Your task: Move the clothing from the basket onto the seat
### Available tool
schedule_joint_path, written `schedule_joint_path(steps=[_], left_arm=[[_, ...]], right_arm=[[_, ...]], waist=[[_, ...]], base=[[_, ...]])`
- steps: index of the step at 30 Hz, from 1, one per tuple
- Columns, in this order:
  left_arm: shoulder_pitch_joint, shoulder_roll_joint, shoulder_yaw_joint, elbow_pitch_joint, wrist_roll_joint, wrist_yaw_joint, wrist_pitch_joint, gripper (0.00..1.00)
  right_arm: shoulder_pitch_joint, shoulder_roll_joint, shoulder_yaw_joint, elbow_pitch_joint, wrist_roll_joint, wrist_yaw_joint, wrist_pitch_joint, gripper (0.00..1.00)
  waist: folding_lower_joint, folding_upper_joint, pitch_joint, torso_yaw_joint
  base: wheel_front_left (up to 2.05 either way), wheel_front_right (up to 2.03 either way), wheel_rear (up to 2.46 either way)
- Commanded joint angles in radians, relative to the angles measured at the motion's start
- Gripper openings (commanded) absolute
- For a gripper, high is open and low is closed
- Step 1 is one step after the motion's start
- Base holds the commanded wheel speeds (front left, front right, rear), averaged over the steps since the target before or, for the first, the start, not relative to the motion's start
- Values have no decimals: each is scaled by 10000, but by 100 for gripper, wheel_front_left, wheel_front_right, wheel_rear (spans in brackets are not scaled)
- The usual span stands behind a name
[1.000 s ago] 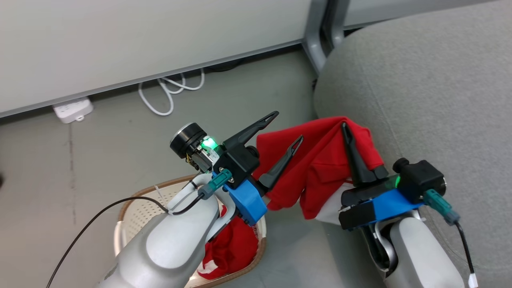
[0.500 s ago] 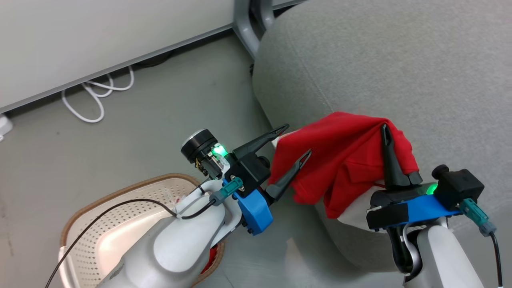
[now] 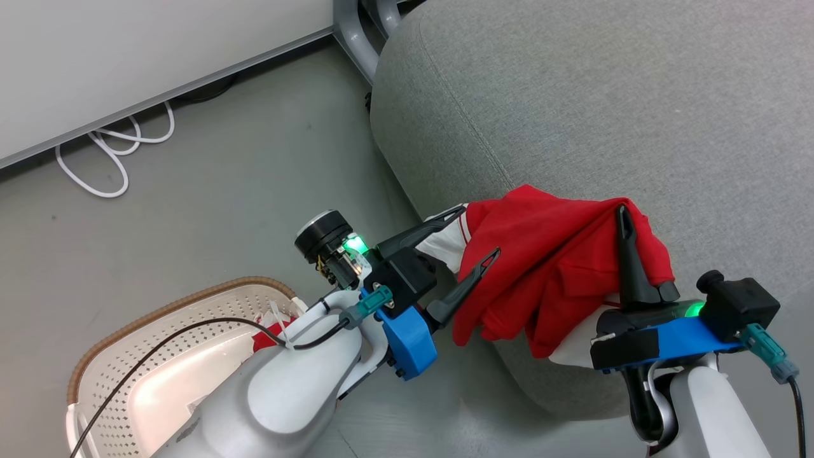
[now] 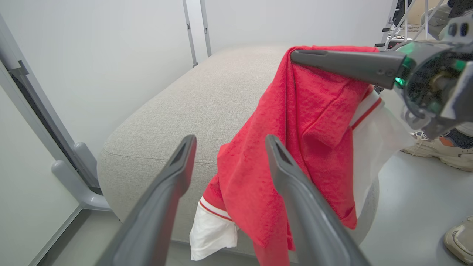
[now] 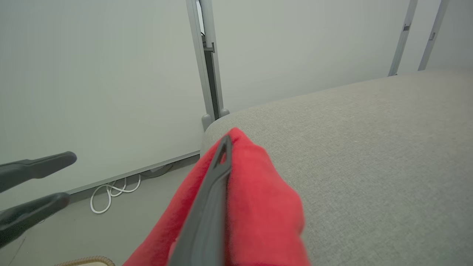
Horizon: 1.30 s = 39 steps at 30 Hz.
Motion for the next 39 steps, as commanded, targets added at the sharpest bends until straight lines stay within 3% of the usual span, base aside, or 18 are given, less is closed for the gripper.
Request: schedule_joint_path(steps=[1,8,13,27,33,39], left_arm=[[-72,98,34,14,-20,-35,-24,100],[-178,191,157,-146,-73,118,-34,100],[-412,398,201,-322,4,194,49,100],[-1862,1399,166,-1595,449,161,1112,100],[-2183,1717,191,-2180,575,210,1433,100],[-2347,1796,188,-2534,599,279,1570,100]], right_arm=[[52,18,-27,-13,-19,-7,-15,0],[-684,17,-249,-296,-281,-7,-16,0],[-2100,-85,-777,-714,-511,-7,-19,0],[-6377,-1976,-4377,-1901,-295,-7,-15,0],[-6884,-2634,-5473,-1202,-183,-7,-13,0],[-6485,-2718,-5512,118,-472,-7,-13,0]], waist=[[0,0,0,27],[0,0,261,208],[0,0,894,279],[0,0,3891,508],[0,0,4780,520],[0,0,5215,744]], base=[[0,0,0],[0,0,0],[0,0,0],[0,0,0],[0,0,0],[0,0,0]])
